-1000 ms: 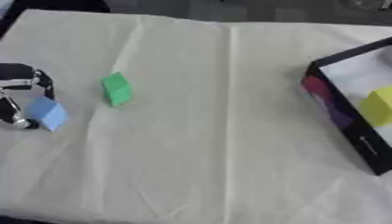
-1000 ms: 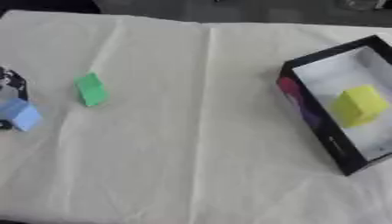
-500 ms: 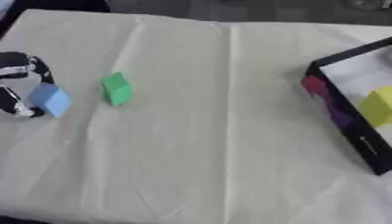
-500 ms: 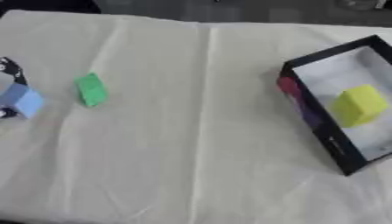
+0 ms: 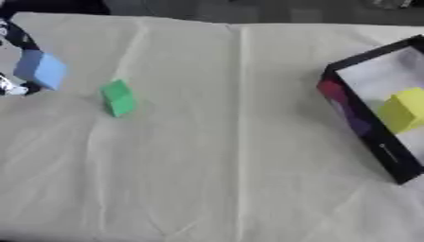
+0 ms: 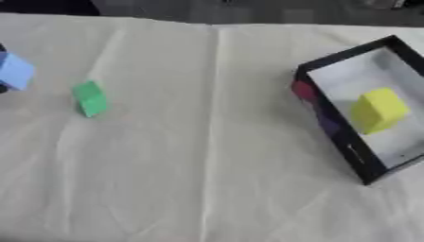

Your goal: Pick up the objects with one hand, pass them to the other hand, and then place them into the box on the other side of the table.

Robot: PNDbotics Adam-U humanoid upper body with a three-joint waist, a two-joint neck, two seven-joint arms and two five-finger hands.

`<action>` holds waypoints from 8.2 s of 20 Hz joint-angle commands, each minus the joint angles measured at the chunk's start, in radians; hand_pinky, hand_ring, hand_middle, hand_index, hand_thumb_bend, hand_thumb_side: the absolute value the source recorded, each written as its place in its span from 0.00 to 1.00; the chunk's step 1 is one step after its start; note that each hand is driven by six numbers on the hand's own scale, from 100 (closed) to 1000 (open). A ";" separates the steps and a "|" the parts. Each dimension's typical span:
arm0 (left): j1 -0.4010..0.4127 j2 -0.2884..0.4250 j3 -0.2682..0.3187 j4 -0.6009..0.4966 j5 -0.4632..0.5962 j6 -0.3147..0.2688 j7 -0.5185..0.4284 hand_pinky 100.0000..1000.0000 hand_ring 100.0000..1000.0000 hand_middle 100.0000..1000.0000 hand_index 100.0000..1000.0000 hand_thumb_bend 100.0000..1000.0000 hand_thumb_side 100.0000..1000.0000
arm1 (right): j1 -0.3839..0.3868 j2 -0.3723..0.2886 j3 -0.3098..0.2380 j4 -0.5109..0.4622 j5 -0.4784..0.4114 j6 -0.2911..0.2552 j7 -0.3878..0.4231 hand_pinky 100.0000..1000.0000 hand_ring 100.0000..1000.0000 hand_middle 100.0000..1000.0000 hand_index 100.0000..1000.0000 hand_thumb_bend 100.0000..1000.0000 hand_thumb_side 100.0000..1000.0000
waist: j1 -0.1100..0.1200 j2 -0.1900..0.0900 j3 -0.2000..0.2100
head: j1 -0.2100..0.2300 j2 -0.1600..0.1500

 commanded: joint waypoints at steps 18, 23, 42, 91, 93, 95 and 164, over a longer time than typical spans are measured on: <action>0.070 -0.477 0.119 -0.248 -0.077 0.305 0.350 0.71 0.55 0.41 0.43 0.00 0.00 | -0.524 0.188 0.349 -0.057 0.139 -0.083 0.396 0.92 0.82 0.86 0.96 0.05 0.01 | -0.015 -0.076 0.016 | -0.055 0.006; 0.083 -0.542 0.116 -0.250 -0.097 0.316 0.381 0.70 0.54 0.41 0.43 0.00 0.00 | -0.569 0.254 0.405 -0.013 0.234 -0.162 0.498 0.91 0.83 0.87 0.97 0.16 0.14 | -0.015 -0.079 0.018 | -0.063 0.006; 0.143 -0.680 0.074 -0.267 -0.115 0.341 0.463 0.69 0.52 0.39 0.41 0.00 0.00 | -0.585 0.394 0.500 0.084 0.439 -0.244 0.557 0.90 0.82 0.84 0.94 0.17 0.08 | -0.006 -0.075 0.025 | -0.109 0.006; 0.155 -0.763 0.008 -0.368 -0.210 0.300 0.514 0.68 0.52 0.38 0.41 0.00 0.00 | -0.626 0.472 0.547 0.223 0.715 -0.205 0.243 0.88 0.80 0.77 0.86 0.34 0.00 | -0.002 -0.054 0.078 | -0.165 0.006; 0.154 -0.763 0.006 -0.371 -0.195 0.288 0.524 0.68 0.52 0.38 0.40 0.00 0.00 | -0.625 0.474 0.549 0.231 0.723 -0.213 0.244 0.88 0.80 0.76 0.86 0.34 0.00 | -0.003 -0.053 0.079 | -0.167 0.006; 0.154 -0.763 0.004 -0.372 -0.178 0.270 0.533 0.68 0.51 0.37 0.40 0.00 0.00 | -0.623 0.476 0.551 0.239 0.732 -0.222 0.243 0.88 0.80 0.76 0.85 0.34 0.00 | -0.004 -0.052 0.080 | -0.167 0.006; 0.158 -0.782 -0.012 -0.275 -0.248 0.298 0.506 0.86 0.78 0.75 0.82 0.90 0.46 | -0.612 0.409 0.523 0.239 0.473 -0.146 0.245 0.82 0.58 0.36 0.53 0.00 0.00 | 0.007 -0.051 0.064 | -0.212 0.006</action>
